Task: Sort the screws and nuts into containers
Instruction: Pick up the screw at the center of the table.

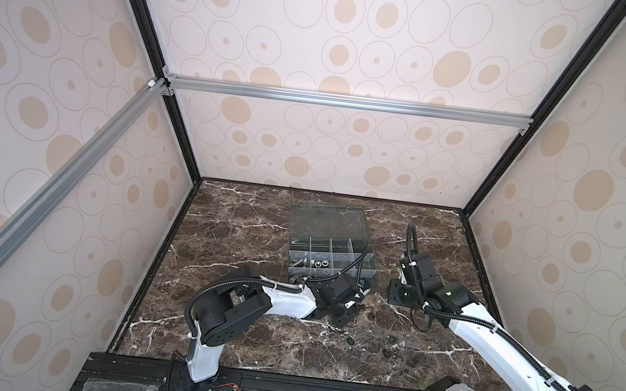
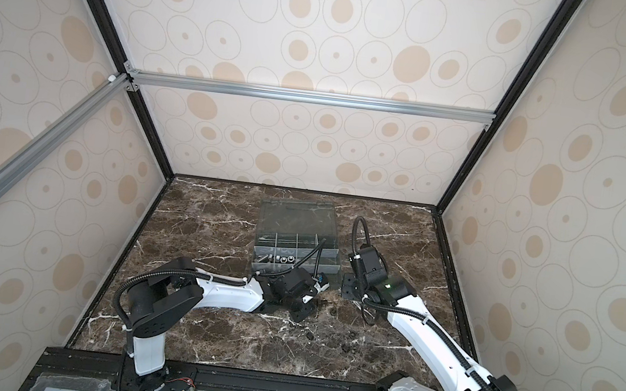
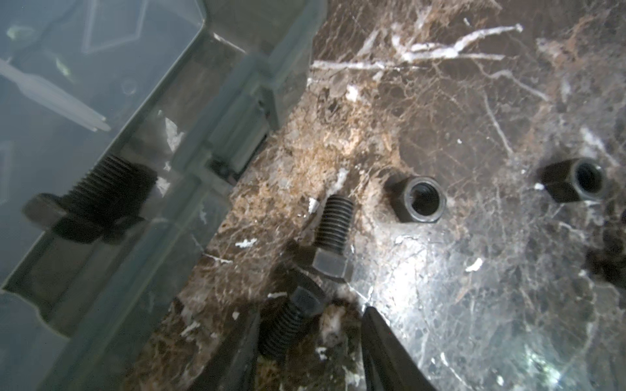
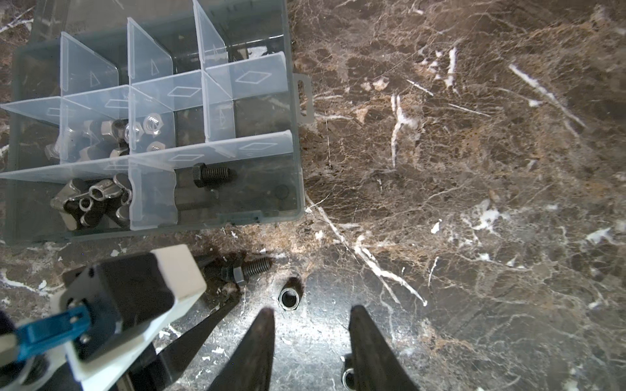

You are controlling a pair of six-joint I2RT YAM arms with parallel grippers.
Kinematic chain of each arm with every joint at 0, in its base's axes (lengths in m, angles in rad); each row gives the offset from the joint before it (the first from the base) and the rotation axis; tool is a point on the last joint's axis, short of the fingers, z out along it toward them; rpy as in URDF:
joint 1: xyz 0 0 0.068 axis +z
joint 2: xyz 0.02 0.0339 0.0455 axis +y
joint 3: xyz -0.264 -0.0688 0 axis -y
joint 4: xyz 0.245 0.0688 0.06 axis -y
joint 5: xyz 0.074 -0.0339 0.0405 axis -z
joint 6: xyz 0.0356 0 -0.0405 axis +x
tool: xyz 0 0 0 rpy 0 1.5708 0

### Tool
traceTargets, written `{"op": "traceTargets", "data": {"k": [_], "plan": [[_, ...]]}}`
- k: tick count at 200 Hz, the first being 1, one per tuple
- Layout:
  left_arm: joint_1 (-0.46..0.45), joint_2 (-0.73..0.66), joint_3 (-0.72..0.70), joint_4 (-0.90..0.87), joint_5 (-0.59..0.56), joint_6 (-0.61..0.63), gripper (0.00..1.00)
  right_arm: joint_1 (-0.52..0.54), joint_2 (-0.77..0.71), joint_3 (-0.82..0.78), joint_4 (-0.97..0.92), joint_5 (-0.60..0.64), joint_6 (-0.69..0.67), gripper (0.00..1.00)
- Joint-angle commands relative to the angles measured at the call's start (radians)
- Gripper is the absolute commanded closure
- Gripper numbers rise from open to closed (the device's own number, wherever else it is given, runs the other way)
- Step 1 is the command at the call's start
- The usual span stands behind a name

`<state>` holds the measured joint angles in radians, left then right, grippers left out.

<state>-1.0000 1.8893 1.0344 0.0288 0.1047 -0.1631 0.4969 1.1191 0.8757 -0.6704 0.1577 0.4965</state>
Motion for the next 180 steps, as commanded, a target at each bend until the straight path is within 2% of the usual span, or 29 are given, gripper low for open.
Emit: {"op": "traceTargets", "data": {"k": [1,68,180], "plan": [[-0.009,0.026,0.023,-0.027,-0.016,0.039,0.52,-0.006,-0.018,-0.015,-0.027,0.024,0.014,0.60],[-0.010,0.050,0.040,-0.047,-0.029,0.084,0.55,-0.008,-0.012,-0.007,-0.033,0.022,0.013,0.60],[-0.009,0.012,-0.040,-0.029,0.020,0.106,0.82,-0.010,-0.022,-0.016,-0.036,0.029,0.012,0.60]]}}
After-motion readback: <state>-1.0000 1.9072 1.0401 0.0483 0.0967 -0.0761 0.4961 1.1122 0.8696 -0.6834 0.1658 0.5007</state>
